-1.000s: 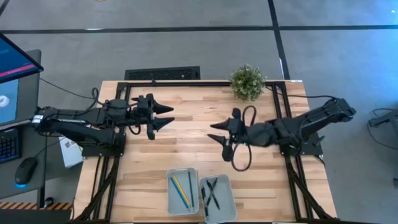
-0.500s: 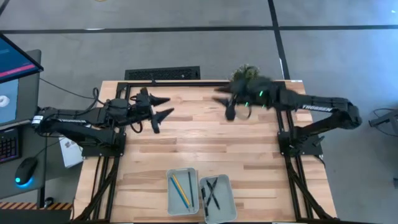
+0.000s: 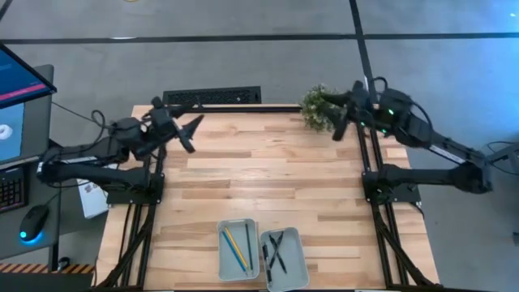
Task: Sort pens & pencils
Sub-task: Return to Home Position
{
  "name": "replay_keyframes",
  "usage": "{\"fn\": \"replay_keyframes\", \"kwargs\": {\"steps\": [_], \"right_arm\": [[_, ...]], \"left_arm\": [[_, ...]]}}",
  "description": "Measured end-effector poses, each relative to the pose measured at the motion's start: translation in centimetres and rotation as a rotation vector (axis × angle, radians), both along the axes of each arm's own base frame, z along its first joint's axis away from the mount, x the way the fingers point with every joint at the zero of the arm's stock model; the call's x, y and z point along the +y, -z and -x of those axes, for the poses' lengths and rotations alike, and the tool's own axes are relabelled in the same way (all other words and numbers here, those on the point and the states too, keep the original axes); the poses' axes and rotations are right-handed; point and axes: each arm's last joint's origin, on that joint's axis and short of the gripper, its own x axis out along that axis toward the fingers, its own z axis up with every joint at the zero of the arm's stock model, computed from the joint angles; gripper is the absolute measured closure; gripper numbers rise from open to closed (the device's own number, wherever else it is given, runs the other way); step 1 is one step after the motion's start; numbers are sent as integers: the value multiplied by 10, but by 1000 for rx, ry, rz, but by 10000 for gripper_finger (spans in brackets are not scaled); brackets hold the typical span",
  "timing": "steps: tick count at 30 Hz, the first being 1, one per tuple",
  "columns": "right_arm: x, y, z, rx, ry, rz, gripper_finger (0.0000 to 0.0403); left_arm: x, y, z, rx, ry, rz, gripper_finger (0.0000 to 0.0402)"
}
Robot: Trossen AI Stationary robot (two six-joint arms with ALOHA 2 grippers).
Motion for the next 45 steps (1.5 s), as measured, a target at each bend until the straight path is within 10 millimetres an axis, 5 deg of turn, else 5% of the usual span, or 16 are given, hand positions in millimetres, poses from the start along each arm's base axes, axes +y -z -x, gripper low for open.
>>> {"fn": "replay_keyframes", "kwargs": {"steps": [8,20,27,45], "right_arm": [[25,46,29,-165,-35,42,210],[35,110,38,-156,-77,44,211],[41,143,48,-213,-104,63,210],[54,195,64,-327,-188,34,210]], "left_arm": [[-2,14,19,-2,-1,5,186],[-4,108,32,-74,35,-4,186],[-5,147,43,-132,42,66,186],[-7,186,48,-64,67,222,186]]}}
